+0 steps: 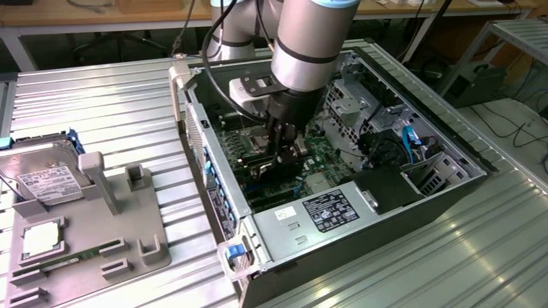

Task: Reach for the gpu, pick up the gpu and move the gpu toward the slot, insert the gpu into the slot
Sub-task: 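Insert the gpu into the slot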

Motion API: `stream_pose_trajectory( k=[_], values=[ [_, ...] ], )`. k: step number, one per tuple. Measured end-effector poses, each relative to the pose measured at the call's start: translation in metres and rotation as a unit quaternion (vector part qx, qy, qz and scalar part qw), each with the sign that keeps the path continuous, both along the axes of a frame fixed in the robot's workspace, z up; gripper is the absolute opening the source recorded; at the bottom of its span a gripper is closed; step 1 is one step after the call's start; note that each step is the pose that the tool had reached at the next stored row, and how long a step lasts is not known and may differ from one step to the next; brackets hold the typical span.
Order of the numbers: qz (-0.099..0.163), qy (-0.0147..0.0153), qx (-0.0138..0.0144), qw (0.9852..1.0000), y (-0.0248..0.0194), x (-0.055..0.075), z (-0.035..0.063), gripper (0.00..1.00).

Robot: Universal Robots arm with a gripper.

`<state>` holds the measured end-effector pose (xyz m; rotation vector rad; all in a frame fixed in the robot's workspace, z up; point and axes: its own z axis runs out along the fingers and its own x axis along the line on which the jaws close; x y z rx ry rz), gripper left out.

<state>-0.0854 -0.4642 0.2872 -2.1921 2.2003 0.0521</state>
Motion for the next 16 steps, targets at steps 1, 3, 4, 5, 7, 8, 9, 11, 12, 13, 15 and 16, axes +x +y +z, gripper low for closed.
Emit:
stream_pose_trajectory(
  k=[1,3,4,5,7,8,9,11,12,13,15,16],
  values=[
    [0.000,0.0000,0.0000,1.0000,0.0000,0.0000,0.0000,0.33],
    [0.000,0.0000,0.0000,1.0000,0.0000,0.0000,0.0000,0.27],
    [0.000,0.0000,-0.0001,1.0000,0.0000,0.0000,0.0001,0.27],
    [0.000,0.0000,-0.0001,1.0000,0.0000,0.0000,0.0001,0.20],
    [0.000,0.0000,-0.0001,1.0000,0.0000,0.0000,0.0001,0.11],
    [0.000,0.0000,-0.0001,1.0000,0.0000,0.0000,0.0001,0.11],
    [0.000,0.0000,-0.0001,1.0000,0.0000,0.0000,0.0001,0.11],
    [0.000,0.0000,-0.0001,1.0000,0.0000,0.0000,0.0001,0.11],
    [0.000,0.0000,-0.0001,1.0000,0.0000,0.0000,0.0001,0.11],
    [0.000,0.0000,-0.0001,1.0000,0.0000,0.0000,0.0001,0.11],
    [0.000,0.0000,-0.0001,1.0000,0.0000,0.0000,0.0001,0.11],
    [0.000,0.0000,-0.0001,1.0000,0.0000,0.0000,0.0001,0.11]
  ],
)
